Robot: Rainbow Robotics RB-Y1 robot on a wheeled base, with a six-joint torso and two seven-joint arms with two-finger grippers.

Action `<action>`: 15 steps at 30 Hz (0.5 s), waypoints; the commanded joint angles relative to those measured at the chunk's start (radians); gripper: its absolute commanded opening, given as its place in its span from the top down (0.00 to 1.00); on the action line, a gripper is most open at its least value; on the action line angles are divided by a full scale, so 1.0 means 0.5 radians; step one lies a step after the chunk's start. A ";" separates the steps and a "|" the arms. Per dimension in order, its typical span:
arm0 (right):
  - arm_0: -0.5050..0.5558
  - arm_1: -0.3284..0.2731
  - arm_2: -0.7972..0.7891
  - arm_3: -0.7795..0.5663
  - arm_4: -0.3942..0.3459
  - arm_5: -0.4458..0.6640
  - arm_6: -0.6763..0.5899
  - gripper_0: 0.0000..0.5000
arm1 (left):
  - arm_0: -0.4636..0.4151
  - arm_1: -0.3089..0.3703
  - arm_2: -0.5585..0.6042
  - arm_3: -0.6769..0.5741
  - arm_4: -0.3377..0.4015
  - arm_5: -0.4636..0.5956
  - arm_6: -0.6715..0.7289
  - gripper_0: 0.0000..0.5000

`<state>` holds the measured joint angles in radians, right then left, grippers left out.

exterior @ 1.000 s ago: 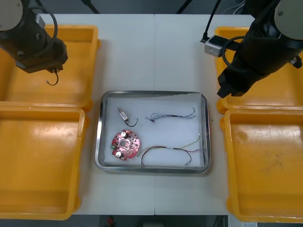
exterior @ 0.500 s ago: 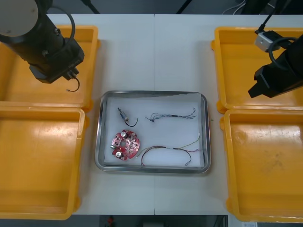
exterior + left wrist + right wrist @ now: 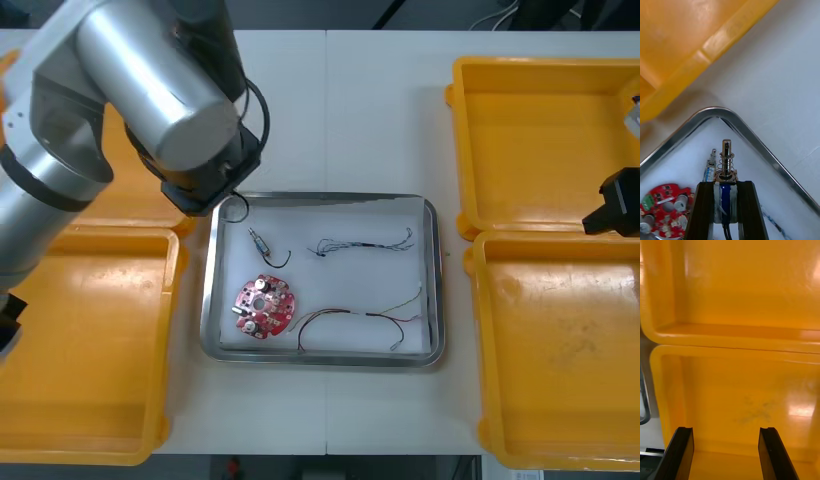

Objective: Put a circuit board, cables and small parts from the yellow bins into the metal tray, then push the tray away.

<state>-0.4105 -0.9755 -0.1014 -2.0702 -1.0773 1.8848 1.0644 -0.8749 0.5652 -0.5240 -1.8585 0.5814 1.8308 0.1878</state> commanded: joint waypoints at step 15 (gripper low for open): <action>0.330 -0.046 -0.098 0.155 0.179 -0.315 0.004 0.00 | 0.173 -0.449 -0.354 0.048 -0.568 -0.091 -0.096 1.00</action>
<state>-0.2533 -0.9755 -0.1199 -2.0130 -0.9947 1.7412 1.0644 -0.7941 0.3822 -0.6654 -1.8494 0.3260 1.8167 0.1175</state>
